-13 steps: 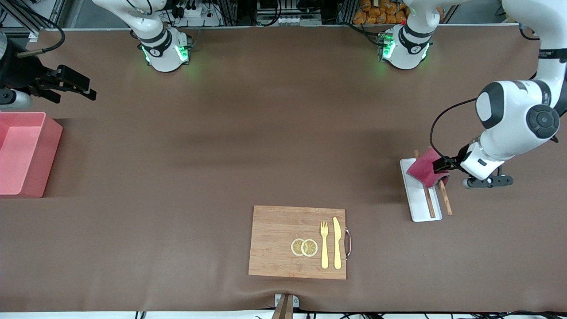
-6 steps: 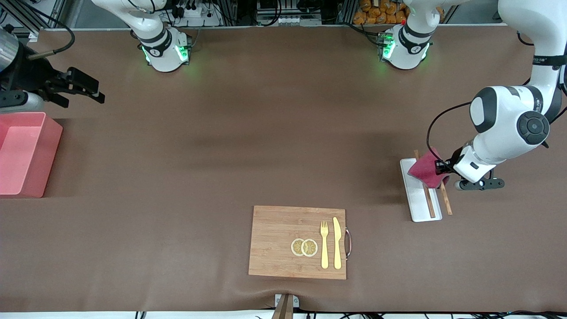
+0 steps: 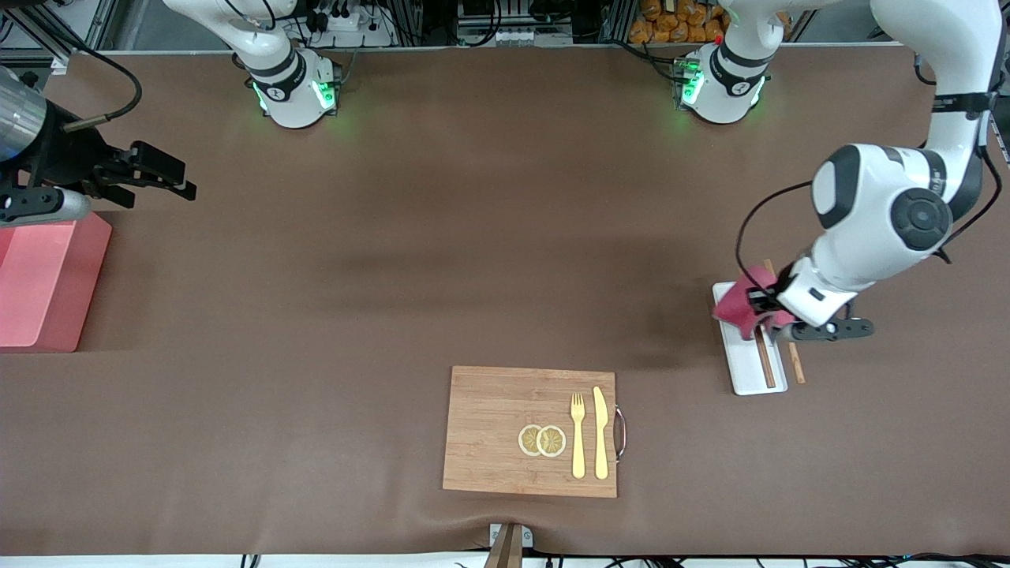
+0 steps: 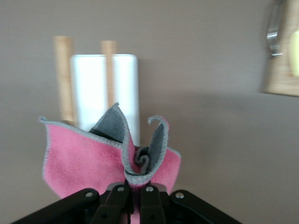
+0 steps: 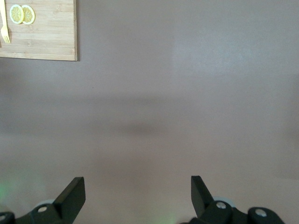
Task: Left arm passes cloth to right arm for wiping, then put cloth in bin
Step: 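Lift the pink cloth with the left gripper toward the table middle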
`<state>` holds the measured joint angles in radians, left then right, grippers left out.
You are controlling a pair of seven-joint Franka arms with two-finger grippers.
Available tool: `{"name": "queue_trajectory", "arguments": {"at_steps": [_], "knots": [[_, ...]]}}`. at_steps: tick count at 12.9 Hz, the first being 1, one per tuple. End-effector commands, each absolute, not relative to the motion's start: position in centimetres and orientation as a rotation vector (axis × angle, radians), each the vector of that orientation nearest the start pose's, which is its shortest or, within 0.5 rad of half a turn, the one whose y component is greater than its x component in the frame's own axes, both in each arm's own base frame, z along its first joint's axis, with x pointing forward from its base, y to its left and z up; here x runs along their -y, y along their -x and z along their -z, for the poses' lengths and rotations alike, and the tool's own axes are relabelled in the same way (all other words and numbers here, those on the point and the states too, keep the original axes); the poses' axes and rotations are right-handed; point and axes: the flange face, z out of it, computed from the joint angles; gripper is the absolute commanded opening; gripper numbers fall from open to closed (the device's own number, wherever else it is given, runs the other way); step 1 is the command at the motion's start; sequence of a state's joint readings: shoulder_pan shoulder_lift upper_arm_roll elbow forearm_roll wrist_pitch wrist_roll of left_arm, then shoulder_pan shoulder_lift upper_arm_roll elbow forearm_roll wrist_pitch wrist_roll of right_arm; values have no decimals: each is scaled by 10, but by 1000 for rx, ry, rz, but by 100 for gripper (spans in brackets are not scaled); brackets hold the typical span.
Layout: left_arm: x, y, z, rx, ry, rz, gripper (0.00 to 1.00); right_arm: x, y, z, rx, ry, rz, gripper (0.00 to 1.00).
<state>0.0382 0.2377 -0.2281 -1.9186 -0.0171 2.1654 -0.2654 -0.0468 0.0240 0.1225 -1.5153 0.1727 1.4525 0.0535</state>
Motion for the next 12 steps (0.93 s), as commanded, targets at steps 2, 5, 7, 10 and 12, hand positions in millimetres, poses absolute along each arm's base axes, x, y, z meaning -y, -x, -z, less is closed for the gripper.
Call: {"name": "queue_trajectory", "arguments": {"at_steps": [2,5,7,10,12], "knots": [[248,-592,-447,421,3260,20,0,-89,-560,-607,121,3011,-210,100],[354,-578,-456,697,3298,-54,0,-82,-566,-595,130,3003,-240,100],[426,-572,-464,1073,3275,-137,0,-82,-575,-576,134,3000,-287,100],[483,-568,-475,1642,3215,-160,0,-89,-573,-570,125,2978,-320,100],[499,-568,-475,2046,3077,-208,0,-90,-572,-562,100,2906,-366,100]]}}
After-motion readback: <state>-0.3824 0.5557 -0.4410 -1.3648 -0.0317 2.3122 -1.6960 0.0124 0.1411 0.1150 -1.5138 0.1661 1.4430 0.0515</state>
